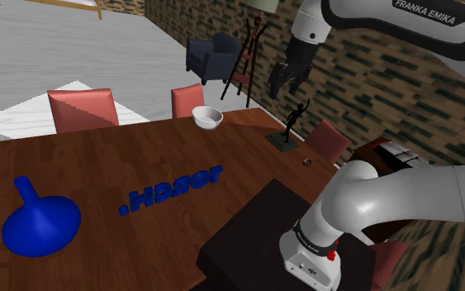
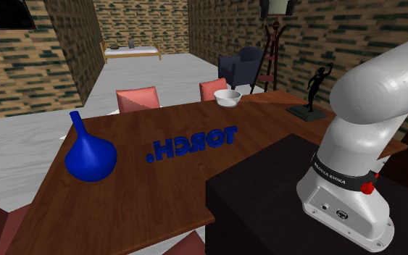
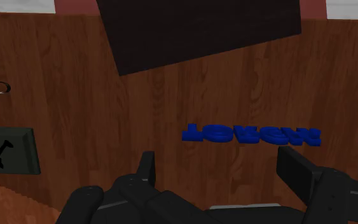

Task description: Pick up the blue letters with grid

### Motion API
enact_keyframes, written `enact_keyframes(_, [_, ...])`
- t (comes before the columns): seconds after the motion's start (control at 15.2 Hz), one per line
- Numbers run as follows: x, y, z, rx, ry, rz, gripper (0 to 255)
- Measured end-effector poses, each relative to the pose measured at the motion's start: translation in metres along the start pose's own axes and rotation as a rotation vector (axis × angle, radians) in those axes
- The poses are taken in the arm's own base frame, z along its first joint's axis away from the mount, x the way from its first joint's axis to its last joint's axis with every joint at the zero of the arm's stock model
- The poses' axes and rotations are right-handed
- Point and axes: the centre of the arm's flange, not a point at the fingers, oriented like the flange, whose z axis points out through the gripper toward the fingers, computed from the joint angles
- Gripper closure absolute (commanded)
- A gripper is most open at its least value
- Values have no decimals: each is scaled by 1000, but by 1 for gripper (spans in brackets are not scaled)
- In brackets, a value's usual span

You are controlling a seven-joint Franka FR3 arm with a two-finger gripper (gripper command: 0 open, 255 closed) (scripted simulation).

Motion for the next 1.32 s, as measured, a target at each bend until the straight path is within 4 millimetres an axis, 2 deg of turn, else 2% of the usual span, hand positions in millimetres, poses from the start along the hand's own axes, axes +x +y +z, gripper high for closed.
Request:
enact_keyframes(0.07, [0, 0, 0, 0, 0, 0, 0])
enact_keyframes(0.2, [8, -2, 14, 1, -4, -43, 0])
enact_keyframes(0.4, [33, -8, 39, 3, -11, -141, 0])
enact_keyframes(0.92, [93, -23, 127, 7, -31, -424, 0])
enact_keyframes(1.32, [130, -54, 190, 11, -46, -639, 0])
